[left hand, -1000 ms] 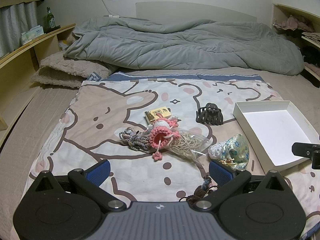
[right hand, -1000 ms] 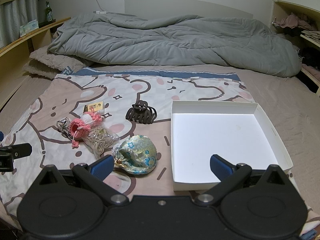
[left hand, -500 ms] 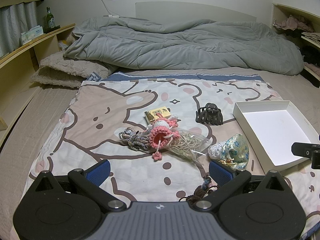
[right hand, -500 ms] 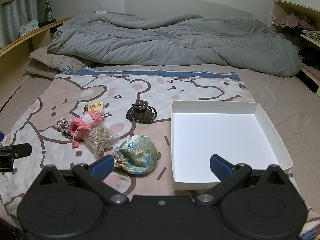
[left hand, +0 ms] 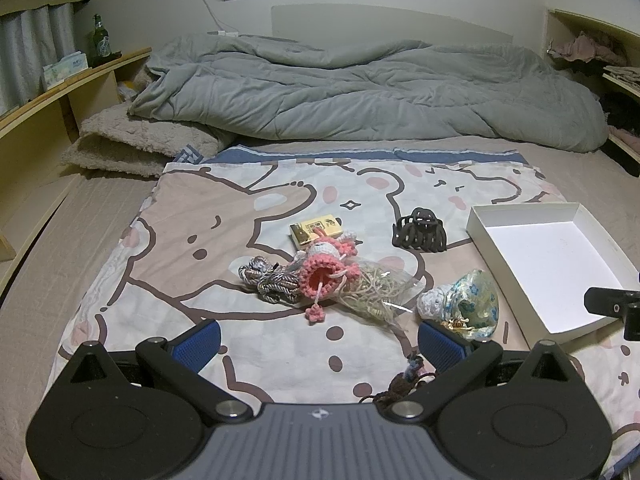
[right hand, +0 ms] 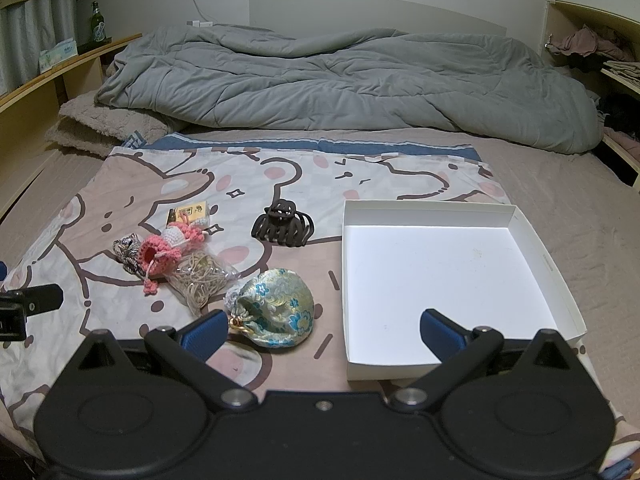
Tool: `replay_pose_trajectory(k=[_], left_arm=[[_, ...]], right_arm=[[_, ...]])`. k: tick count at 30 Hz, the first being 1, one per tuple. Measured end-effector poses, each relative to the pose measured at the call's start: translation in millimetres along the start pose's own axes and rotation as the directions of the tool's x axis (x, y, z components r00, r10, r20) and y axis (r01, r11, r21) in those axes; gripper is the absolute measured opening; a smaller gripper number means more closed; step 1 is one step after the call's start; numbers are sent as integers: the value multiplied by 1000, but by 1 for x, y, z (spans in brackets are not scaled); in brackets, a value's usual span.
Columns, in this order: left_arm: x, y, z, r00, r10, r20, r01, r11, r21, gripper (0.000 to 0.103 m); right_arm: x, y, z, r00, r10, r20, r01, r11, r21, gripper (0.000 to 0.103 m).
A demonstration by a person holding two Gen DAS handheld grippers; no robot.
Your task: Organize objects
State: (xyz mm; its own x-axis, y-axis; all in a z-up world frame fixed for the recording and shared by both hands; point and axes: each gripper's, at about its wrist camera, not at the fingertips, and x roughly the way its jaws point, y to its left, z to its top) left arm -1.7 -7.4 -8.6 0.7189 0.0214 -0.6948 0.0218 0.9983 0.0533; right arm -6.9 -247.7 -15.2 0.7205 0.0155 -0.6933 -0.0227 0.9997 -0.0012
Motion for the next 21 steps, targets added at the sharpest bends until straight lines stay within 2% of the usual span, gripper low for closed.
replay_pose_trajectory(k=[7,15,21], left_arm=[[-2,5,3,1000,4,28,-5,1000,1,103],[-10,-2,8,993,0,117,-5,999,41,103],[-13,-11,16,984,-90,152,76,993,92,103]], right_arm=[[-5,-7,-4,999,7,32,-7,1000,21,103],[-21,-7,2,993,10,118,-12,1000,20,103],[-21,-6,9,991,33,129,-36,999,26,103]])
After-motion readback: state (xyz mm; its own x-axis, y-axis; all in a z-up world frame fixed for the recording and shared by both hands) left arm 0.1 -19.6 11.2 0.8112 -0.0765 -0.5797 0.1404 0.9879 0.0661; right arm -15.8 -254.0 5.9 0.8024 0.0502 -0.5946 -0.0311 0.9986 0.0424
